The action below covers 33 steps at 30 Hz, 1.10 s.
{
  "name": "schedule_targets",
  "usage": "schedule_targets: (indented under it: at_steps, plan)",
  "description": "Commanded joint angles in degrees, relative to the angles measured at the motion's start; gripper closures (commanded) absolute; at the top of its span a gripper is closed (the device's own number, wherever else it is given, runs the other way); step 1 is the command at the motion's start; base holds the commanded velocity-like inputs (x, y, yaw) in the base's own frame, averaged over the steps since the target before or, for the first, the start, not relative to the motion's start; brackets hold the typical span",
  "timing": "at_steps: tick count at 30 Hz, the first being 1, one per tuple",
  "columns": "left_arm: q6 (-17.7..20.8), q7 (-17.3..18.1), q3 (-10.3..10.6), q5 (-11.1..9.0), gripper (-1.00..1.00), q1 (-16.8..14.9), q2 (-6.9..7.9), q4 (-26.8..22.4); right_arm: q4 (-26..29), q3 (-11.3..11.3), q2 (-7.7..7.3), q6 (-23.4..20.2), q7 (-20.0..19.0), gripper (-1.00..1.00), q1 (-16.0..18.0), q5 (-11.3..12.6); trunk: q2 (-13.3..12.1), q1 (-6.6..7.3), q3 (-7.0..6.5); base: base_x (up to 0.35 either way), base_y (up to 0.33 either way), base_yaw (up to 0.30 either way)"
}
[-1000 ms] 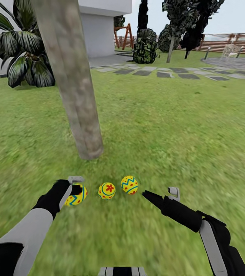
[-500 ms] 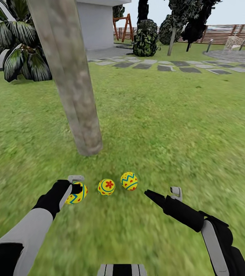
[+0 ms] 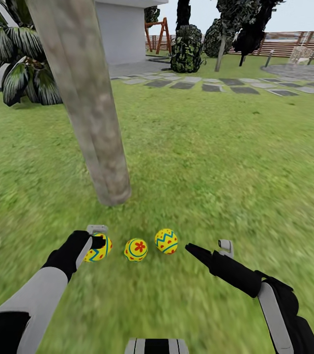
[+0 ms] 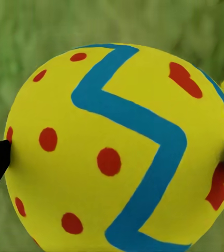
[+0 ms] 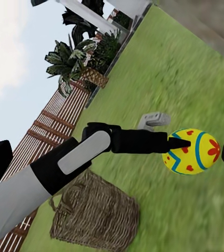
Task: Take the three Easter eggs out of the wicker basket on the lawn in the garden, then place them on the lawn next to a single tree (choose any tree) so that all three eggs are next to the same tree and none are left in the basket.
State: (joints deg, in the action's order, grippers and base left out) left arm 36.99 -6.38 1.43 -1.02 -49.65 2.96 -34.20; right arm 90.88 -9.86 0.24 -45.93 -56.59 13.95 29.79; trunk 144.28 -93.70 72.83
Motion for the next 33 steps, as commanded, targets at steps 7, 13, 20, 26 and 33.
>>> schedule_targets:
  at_steps: [7,13,20,26,33]
  plan:
    - [0.3,-0.2,0.1,-0.1,1.00,0.0,-0.02,-0.1,0.0,-0.1,0.03,-0.3,-0.1,-1.00,0.0,0.1,0.0,-0.01,0.04,0.151,0.000,0.000]
    - [0.2,-0.2,0.1,-0.3,1.00,0.0,0.02,-0.2,0.0,-0.1,0.03,-0.3,-0.1,-1.00,0.0,0.2,0.1,-0.11,0.93,0.009,0.000,0.000]
    - [0.3,-0.3,-0.1,-0.6,1.00,0.0,0.03,-0.4,0.0,0.0,0.03,-0.3,-0.1,-1.00,0.0,0.1,0.2,-0.29,2.48,0.000,0.000,0.000]
    - [-1.2,-0.6,0.1,-0.6,1.00,0.0,0.03,-0.8,0.0,0.0,0.03,-0.3,-0.1,-1.00,0.0,0.1,0.2,-0.45,3.81,0.000,0.000,0.000]
    - [-2.4,-0.6,0.1,-0.4,1.00,0.0,0.03,-0.9,0.0,0.0,0.06,-0.3,0.0,-1.00,0.0,0.2,0.3,-0.63,5.36,0.000,0.000,0.000]
